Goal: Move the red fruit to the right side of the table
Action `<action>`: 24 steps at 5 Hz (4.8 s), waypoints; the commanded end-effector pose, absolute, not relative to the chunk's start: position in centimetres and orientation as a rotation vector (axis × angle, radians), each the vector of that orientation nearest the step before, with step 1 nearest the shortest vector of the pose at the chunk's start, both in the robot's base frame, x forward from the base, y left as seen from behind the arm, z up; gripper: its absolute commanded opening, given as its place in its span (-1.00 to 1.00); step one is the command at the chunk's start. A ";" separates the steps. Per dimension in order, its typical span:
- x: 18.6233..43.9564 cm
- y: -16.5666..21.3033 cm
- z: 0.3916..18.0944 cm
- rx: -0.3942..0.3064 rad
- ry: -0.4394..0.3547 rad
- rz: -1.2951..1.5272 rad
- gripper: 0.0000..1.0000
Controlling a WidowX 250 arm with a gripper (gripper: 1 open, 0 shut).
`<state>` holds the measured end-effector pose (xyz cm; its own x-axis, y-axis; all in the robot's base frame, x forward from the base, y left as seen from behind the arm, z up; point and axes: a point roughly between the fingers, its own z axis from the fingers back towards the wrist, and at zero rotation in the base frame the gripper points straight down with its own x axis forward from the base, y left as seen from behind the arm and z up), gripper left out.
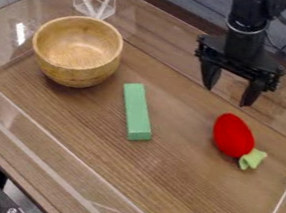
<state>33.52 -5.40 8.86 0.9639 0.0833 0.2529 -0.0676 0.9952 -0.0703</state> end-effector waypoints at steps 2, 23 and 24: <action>35.1 -4.2 9.6 -0.072 -0.288 0.007 1.00; 30.3 5.0 9.9 0.057 -0.243 0.156 1.00; 31.3 5.2 10.9 0.063 -0.255 0.178 1.00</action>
<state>30.55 4.94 9.60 0.9628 0.1707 0.2093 -0.1818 0.9827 0.0350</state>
